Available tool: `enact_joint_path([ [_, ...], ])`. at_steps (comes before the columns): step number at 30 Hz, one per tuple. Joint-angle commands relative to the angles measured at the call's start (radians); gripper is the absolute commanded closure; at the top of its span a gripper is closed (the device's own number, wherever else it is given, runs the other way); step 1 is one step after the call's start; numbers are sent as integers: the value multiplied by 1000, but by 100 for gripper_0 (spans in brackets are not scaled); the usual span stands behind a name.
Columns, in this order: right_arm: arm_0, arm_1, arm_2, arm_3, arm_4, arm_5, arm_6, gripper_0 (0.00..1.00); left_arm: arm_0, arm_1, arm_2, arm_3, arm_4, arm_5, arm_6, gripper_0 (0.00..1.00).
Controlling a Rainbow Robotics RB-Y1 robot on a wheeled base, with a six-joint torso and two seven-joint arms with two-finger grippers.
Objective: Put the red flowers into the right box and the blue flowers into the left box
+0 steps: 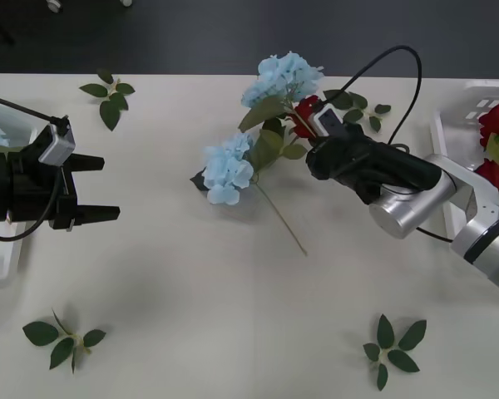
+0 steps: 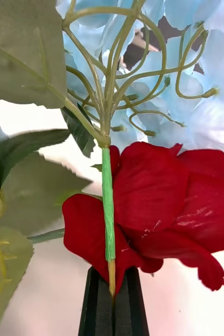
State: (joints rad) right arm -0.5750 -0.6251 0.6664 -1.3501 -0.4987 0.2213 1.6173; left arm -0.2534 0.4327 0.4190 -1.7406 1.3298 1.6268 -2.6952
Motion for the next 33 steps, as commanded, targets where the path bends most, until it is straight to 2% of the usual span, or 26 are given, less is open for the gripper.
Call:
enact_joint_path([
  [1, 30, -39, -44, -112, -80, -8, -65, 100, -18, 14, 23, -14, 12, -8, -10, 0],
  [9, 61, -42, -44, -121, -135, -8, -71, 100, -17, 14, 32, -13, 25, -8, -10, 0],
  [10, 63, -41, -42, -121, -135, -8, -71, 96, -17, 14, 33, -14, 26, -8, -10, 0],
  [11, 64, -41, -44, -121, -136, -8, -73, 88, -17, 14, 33, -14, 26, -8, -10, 0],
  [13, 69, -41, -42, -120, -136, -8, -74, 60, -15, 14, 35, -14, 34, -8, -10, 0],
  [15, 73, -41, -44, -120, -133, -8, -74, 54, -14, 14, 33, -14, 39, -8, -10, 0],
  [33, 110, -42, -56, -120, -81, -37, -77, 53, 20, 15, -23, -13, 94, -99, -10, 0],
])
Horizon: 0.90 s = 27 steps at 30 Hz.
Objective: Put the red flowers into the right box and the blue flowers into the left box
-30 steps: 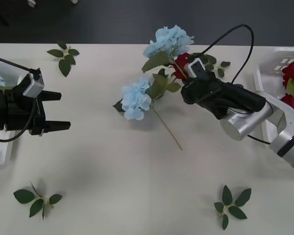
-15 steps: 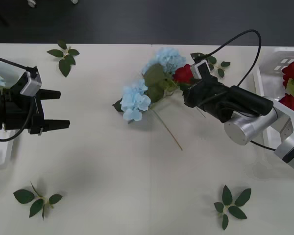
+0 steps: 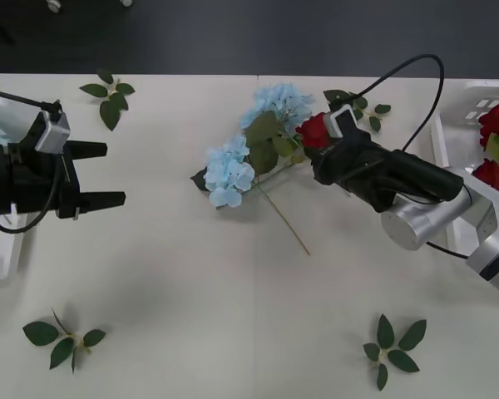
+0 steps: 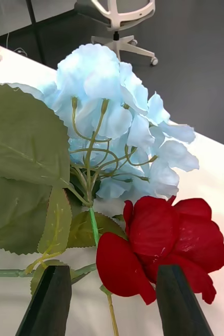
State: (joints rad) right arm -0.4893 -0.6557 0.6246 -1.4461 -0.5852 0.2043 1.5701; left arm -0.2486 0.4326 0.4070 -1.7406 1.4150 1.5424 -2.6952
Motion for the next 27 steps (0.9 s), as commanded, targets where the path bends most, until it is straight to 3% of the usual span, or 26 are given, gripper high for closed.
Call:
enact_joint_path([
  [1, 32, -12, -17, -23, 4, -25, -32, 53, 15, 14, -13, -14, 10, -15, -10, 0],
  [10, 100, -22, -29, -23, 5, -40, -38, 53, 14, 15, -13, -16, 16, -15, -10, 0],
  [27, 54, 15, -34, -23, 77, 145, -36, 53, 14, 15, -14, -14, 19, -15, -10, 0],
])
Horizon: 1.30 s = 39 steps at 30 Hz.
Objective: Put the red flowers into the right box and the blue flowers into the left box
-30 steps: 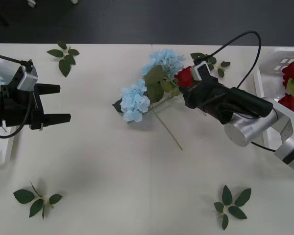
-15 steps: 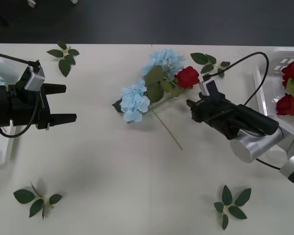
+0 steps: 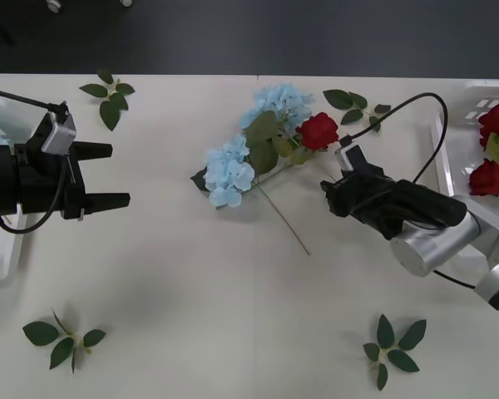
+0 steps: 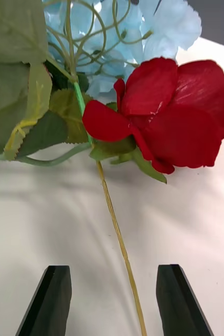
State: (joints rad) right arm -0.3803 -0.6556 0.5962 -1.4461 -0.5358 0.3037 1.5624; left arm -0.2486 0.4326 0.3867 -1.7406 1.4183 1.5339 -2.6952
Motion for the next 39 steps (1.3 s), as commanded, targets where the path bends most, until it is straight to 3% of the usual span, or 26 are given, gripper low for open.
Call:
enact_joint_path([
  [1, -63, 19, -7, -23, 34, 58, -28, 53, 14, 14, 6, -14, 14, -6, -10, 0],
  [11, -124, 68, -6, -13, 59, 163, -28, 53, 14, 15, 8, -14, 19, -6, -10, 0],
  [26, -239, 182, 31, 184, 100, 164, -12, 53, 14, 29, 8, -14, 34, -5, -10, 0],
  [39, -250, 188, 40, 194, 114, 166, -5, 53, 15, 75, 72, -14, 64, 40, -9, 0],
])
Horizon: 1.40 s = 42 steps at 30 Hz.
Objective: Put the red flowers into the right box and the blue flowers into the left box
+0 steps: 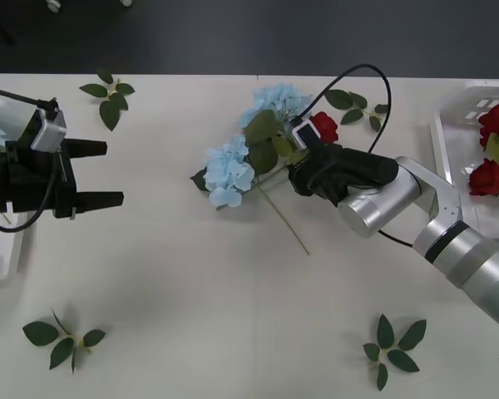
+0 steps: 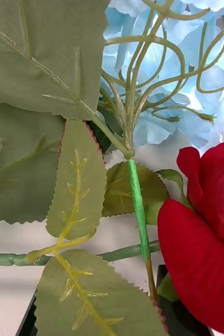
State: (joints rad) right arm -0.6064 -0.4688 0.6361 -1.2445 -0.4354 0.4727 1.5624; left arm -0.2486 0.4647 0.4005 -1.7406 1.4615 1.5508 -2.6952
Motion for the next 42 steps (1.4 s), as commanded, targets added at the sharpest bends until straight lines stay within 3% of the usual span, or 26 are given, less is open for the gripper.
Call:
enact_joint_path([
  [1, -24, 1, 0, -3, 21, -5, -4, 53, 15, 46, 63, -14, 23, 29, -9, 0],
  [5, -29, 2, 0, 10, 35, -5, -1, 53, 18, 66, 72, -14, 36, 38, -8, 0],
  [6, -29, 2, 0, 11, 35, -5, -1, 57, 18, 69, 72, -14, 39, 40, -8, 0],
  [7, -29, 2, 0, 11, 35, -5, -1, 83, 22, 72, 72, -14, 42, 40, -6, 0],
  [8, -29, 1, 0, 14, 33, -5, -1, 99, 22, 74, 73, -14, 43, 38, -5, 0],
  [23, -27, -11, 2, 10, 14, -51, -8, 100, 34, 74, 83, -14, 65, 38, -2, 0],
  [34, -9, -65, -55, -135, -111, -62, -10, 100, 38, 74, 83, -14, 68, 38, -2, 0],
  [42, 57, -148, -162, -383, -123, 130, -15, 100, 49, 72, 84, -14, 91, 35, 6, 0],
])
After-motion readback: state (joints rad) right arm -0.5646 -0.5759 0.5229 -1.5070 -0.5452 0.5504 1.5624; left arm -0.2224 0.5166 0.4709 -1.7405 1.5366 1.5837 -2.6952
